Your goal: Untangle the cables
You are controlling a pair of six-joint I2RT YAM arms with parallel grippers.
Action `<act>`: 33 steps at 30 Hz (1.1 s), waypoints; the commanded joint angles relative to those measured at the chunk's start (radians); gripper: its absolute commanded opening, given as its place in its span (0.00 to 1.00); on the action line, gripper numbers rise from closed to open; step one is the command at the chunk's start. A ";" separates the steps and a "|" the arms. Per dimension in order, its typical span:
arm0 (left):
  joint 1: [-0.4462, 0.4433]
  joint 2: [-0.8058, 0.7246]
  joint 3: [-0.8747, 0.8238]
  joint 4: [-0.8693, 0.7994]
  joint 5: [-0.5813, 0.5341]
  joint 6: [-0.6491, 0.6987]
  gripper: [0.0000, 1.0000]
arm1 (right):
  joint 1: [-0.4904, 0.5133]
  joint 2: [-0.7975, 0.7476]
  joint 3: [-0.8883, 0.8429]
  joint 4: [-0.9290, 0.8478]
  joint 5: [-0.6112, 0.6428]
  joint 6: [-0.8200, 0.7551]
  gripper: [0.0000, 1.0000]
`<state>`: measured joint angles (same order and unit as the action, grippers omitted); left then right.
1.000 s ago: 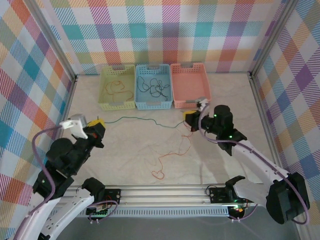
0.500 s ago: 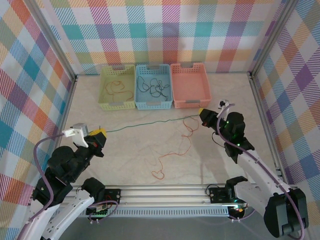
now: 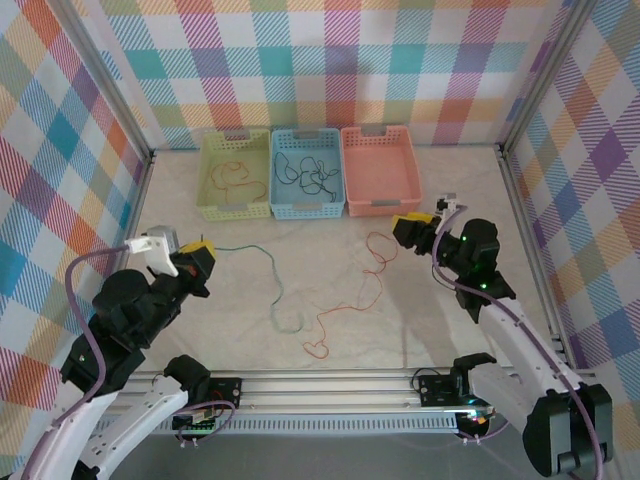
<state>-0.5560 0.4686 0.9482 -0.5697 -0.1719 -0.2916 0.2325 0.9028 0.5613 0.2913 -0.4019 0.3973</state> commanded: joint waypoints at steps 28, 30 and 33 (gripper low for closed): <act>0.005 0.127 0.097 0.053 0.085 0.052 0.00 | 0.656 0.561 0.446 -0.093 0.043 -0.536 0.52; 0.004 0.125 0.096 0.051 0.084 0.055 0.00 | 0.656 0.568 0.449 -0.095 0.029 -0.535 0.46; 0.005 0.126 0.095 0.051 0.081 0.060 0.00 | 0.656 0.573 0.456 -0.120 0.019 -0.532 0.37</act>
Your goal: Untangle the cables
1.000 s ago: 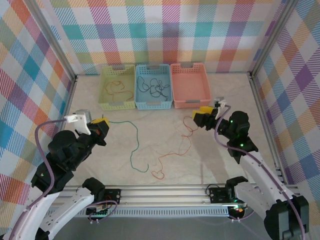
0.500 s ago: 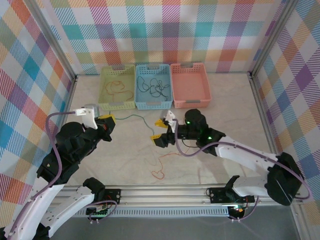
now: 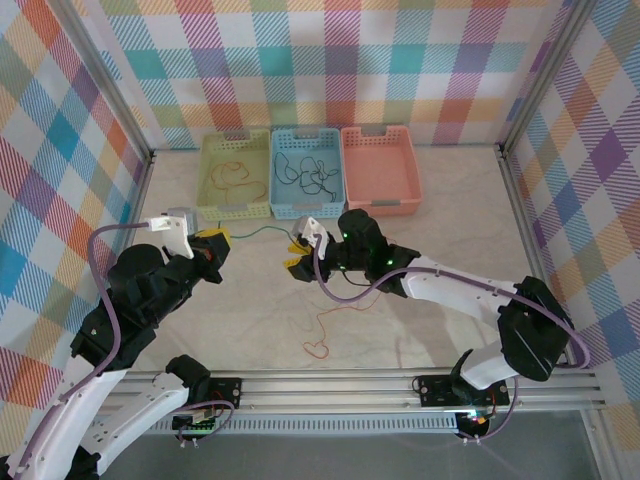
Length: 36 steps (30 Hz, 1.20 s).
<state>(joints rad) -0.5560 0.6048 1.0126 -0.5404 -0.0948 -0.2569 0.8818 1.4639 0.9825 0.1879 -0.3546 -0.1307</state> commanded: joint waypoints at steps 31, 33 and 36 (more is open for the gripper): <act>0.004 -0.326 -0.509 0.132 0.185 -0.292 0.00 | -0.126 -0.083 0.035 0.517 0.227 0.850 0.00; 0.004 -0.324 -0.523 0.142 0.200 -0.300 0.00 | -0.126 -0.066 0.051 0.528 0.235 0.872 0.00; 0.004 -0.324 -0.526 0.134 0.196 -0.294 0.00 | -0.126 -0.045 0.074 0.525 0.227 0.879 0.00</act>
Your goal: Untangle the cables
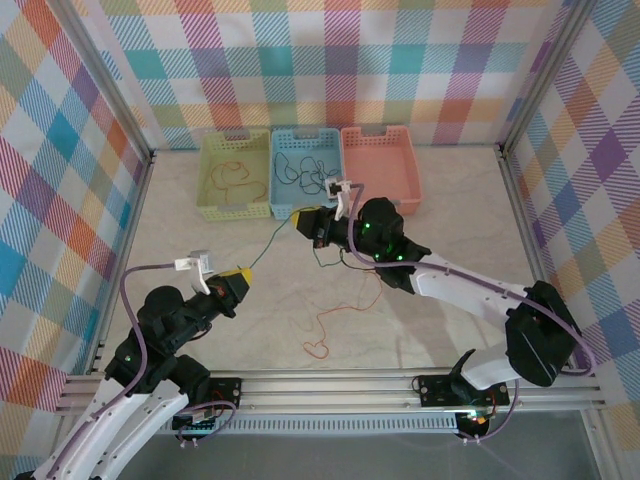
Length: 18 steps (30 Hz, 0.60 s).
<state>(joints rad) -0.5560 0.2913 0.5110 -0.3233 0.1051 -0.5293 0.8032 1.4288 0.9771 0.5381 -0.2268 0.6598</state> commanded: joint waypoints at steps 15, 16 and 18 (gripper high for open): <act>0.004 -0.015 0.117 -0.170 -0.156 0.043 0.60 | -0.161 -0.021 0.075 -0.014 0.212 -0.112 0.00; 0.004 -0.015 0.120 -0.176 -0.156 0.045 0.60 | -0.186 -0.011 0.080 -0.019 0.212 -0.109 0.00; 0.004 -0.020 0.111 -0.185 -0.144 0.048 0.61 | -0.240 0.027 0.103 -0.018 0.193 -0.110 0.00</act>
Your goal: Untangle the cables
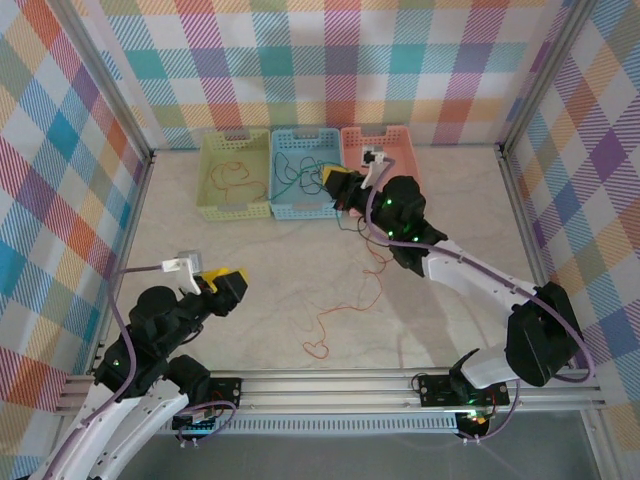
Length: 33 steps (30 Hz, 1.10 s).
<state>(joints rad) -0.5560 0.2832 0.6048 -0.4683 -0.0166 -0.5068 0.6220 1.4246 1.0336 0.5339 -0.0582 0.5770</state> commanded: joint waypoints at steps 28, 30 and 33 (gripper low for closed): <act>0.004 -0.091 -0.101 -0.018 0.058 0.030 0.63 | -0.320 0.919 0.944 -0.408 0.430 0.029 0.00; 0.003 -0.090 -0.100 -0.014 0.055 0.033 0.64 | -0.332 0.941 0.955 -0.417 0.434 0.036 0.00; 0.004 -0.089 -0.101 -0.012 0.056 0.037 0.64 | -0.343 0.967 0.974 -0.451 0.441 0.037 0.00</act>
<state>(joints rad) -0.5560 0.2043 0.5114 -0.5182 0.0265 -0.4973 0.2993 2.3688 1.9671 0.1261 0.3355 0.6136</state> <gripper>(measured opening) 0.635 0.084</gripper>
